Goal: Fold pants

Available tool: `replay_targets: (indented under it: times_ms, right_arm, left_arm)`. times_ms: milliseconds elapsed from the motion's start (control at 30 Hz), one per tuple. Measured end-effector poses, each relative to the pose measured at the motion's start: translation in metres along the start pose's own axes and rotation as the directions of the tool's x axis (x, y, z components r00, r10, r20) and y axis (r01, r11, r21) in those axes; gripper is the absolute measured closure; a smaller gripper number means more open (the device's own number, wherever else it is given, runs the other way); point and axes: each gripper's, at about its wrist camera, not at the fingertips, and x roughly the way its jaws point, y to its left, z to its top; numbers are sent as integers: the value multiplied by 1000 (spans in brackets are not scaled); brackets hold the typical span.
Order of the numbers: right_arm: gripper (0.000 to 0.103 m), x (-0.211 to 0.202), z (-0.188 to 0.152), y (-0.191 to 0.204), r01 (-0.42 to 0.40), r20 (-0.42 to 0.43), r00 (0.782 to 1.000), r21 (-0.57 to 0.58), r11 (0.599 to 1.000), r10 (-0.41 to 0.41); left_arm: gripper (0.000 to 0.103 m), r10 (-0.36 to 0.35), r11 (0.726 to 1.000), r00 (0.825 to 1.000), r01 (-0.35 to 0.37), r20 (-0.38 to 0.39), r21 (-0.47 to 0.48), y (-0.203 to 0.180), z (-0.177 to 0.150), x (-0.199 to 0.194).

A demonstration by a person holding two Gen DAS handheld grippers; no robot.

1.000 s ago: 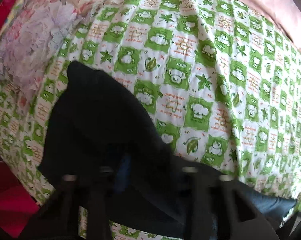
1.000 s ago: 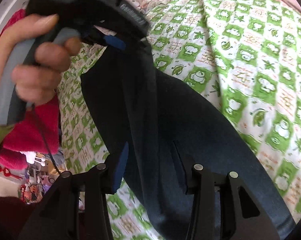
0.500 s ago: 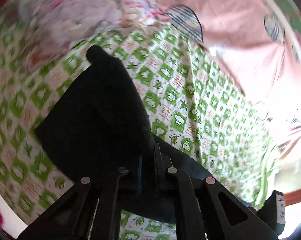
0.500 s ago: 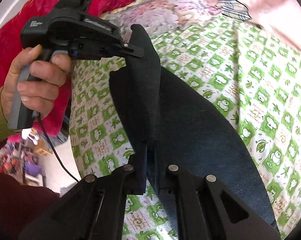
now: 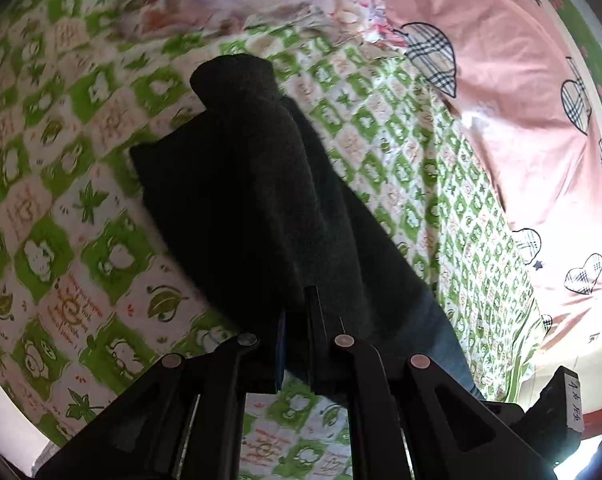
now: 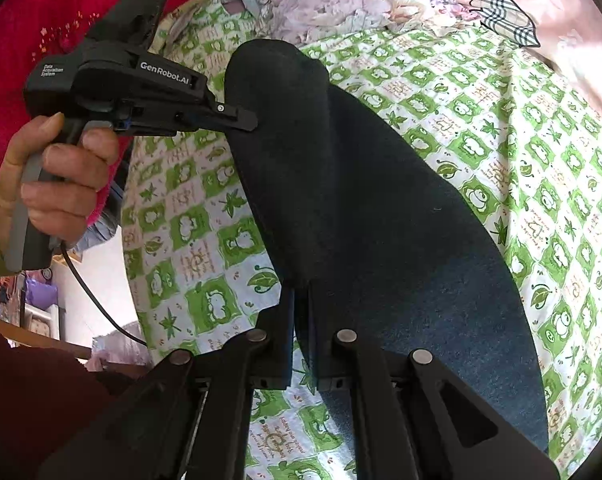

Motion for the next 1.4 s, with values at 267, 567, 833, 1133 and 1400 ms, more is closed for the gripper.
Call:
replay_targets:
  times_ms: [267, 567, 833, 1133, 1400]
  right_arm:
    - [96, 9, 1, -1, 10, -35, 999, 10, 1000, -10]
    - [95, 16, 2, -4, -10, -64, 998, 28, 1000, 12]
    - [88, 4, 9, -19, -61, -32, 997, 132, 989, 66]
    - [87, -21, 29, -87, -161, 141, 984, 417, 895, 111]
    - [87, 7, 62, -139, -90, 105, 994, 524, 847, 41]
  left_arm:
    - [96, -3, 1000, 1000, 3, -31, -24, 16, -7, 10]
    - [94, 12, 1000, 998, -13, -67, -16, 23, -10, 15]
    - [51, 106, 994, 992, -104, -74, 23, 24, -2, -7]
    - [41, 169, 984, 983, -173, -75, -41, 37, 33, -19]
    - [37, 227, 972, 968, -232, -104, -37, 39, 51, 1]
